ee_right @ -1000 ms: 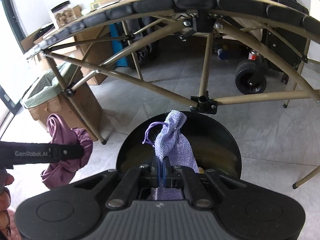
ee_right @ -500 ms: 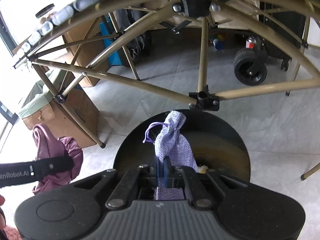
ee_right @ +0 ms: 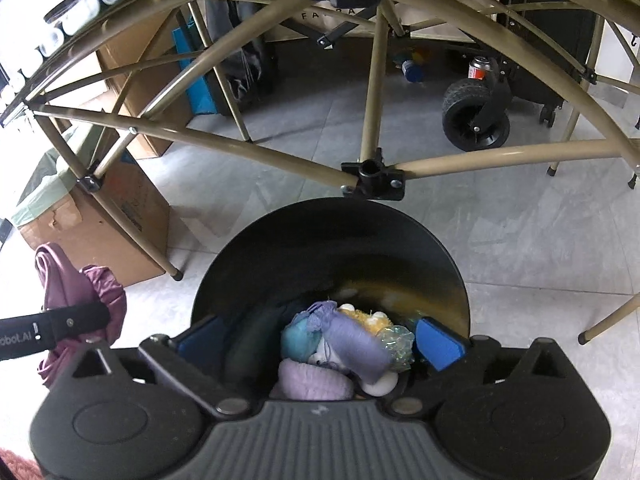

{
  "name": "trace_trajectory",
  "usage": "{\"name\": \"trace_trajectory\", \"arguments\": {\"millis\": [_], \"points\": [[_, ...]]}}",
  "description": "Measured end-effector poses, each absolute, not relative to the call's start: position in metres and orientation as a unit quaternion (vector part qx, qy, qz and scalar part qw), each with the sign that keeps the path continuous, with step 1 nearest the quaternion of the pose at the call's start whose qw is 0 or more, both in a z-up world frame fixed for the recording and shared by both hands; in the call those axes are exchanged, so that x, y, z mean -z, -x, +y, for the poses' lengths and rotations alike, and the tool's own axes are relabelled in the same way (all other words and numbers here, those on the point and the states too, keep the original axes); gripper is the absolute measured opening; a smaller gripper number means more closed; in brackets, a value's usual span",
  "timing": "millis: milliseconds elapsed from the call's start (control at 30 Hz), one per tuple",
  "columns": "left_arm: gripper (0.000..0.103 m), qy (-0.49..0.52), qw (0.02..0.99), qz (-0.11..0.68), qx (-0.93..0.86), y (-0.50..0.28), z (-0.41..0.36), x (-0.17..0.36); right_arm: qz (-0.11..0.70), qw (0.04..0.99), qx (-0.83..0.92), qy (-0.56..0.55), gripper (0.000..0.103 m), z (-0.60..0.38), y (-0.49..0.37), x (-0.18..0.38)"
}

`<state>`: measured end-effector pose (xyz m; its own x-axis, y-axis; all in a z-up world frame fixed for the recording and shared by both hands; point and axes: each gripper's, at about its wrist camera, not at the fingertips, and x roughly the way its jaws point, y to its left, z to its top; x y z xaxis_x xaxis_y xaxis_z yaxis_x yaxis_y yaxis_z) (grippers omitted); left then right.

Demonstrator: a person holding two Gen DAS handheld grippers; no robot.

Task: Collect trash
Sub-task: 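Lower the lilac pouch into the bin and open the right gripper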

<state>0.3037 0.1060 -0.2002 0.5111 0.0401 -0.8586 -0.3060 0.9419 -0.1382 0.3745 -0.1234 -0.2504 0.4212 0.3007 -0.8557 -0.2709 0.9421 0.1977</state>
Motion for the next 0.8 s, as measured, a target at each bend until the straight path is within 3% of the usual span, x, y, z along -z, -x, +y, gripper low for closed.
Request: {"name": "trace_trajectory", "arguments": {"millis": [800], "points": [[0.045,0.131,0.871,0.469,-0.058,-0.309,0.065,0.185,0.495,0.858,-0.132,-0.008,0.103,-0.185,-0.354,0.223]]}}
